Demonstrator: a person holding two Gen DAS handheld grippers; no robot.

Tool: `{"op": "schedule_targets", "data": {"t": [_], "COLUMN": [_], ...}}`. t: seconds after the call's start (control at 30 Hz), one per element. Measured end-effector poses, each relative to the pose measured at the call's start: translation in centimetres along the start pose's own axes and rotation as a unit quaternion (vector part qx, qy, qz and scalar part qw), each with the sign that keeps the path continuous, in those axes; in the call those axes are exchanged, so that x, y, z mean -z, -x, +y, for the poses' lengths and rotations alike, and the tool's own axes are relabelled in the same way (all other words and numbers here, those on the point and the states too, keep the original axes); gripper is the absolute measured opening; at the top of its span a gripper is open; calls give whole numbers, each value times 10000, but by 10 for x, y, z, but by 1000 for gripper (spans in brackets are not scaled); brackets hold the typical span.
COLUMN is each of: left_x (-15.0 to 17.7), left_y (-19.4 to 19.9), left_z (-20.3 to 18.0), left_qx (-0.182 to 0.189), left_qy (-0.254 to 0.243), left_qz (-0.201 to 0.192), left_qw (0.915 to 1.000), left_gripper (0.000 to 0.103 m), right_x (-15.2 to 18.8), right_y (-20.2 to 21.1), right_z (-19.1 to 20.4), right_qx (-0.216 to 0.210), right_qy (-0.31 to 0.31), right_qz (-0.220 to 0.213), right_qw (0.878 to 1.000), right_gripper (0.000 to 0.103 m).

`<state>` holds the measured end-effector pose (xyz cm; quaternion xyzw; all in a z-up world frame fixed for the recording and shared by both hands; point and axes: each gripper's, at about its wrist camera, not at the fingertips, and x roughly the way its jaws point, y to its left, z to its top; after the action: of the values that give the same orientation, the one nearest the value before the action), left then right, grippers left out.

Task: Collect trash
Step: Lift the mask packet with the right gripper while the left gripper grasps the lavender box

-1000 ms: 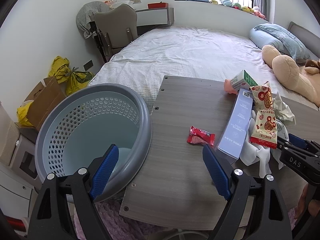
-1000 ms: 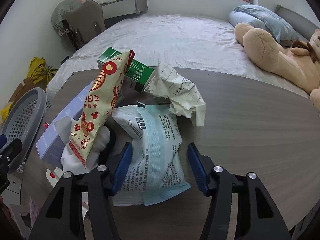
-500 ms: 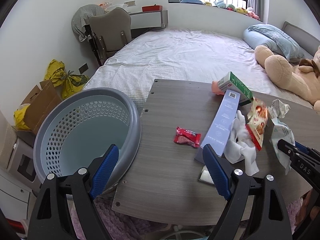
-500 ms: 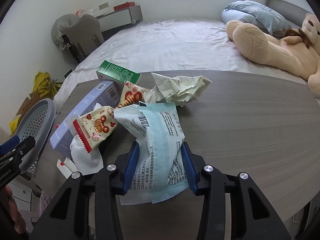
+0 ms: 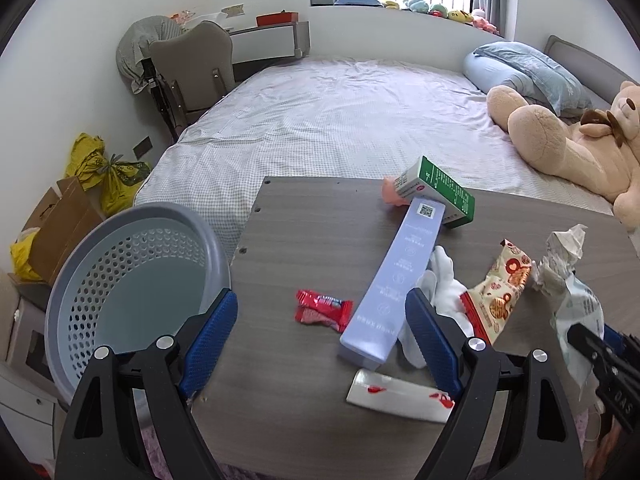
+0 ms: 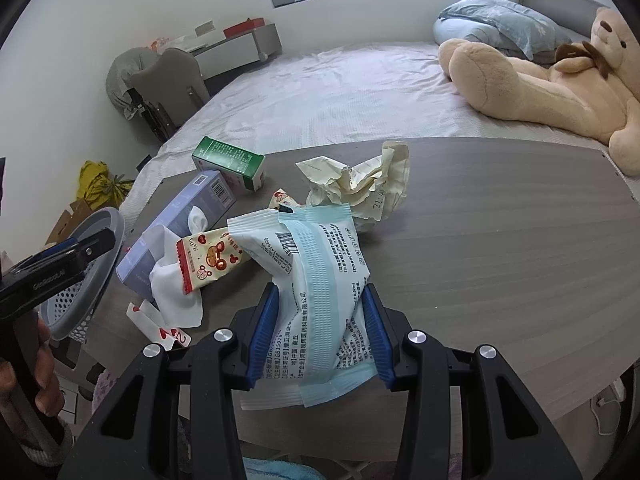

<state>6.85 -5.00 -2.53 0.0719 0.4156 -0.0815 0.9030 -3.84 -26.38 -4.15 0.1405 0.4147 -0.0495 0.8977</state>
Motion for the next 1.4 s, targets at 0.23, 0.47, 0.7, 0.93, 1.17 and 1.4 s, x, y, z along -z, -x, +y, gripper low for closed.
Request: {"op": "schedule_targets", "data": {"t": [0.23,0.47,0.7,0.93,1.17,1.4], "left_x": [-2,4,4,5,1,-5], "left_y": [-15,-25,-29,-42,-56,-68], "left_z": [-5,-9,-17,-23,-28,-30], "left_qx": [106,41,61,21,-23,85], "left_qy": [-101,-243,-348,-441,-519,-503], "left_qz": [231,374,385,504,558,537], "left_qw": [9996,9990,9986,9978,9971,9972], "left_gripper": [82,82,82,82,82,82], "right_x": [1,3,2,2,2,2], "right_y": [-5,-14,-16,-18,-20,-23], "right_z": [3,7,6,2,-2,-4], "right_qx": [-145,-244,-282,-322,-349,-326], "right_qy": [-18,1,-14,-57,-103,-131], "right_qz": [64,173,193,215,237,258], "right_qw": [9999,9996,9994,9992,9991,9990], "right_gripper": [42,42,42,42,42,42]}}
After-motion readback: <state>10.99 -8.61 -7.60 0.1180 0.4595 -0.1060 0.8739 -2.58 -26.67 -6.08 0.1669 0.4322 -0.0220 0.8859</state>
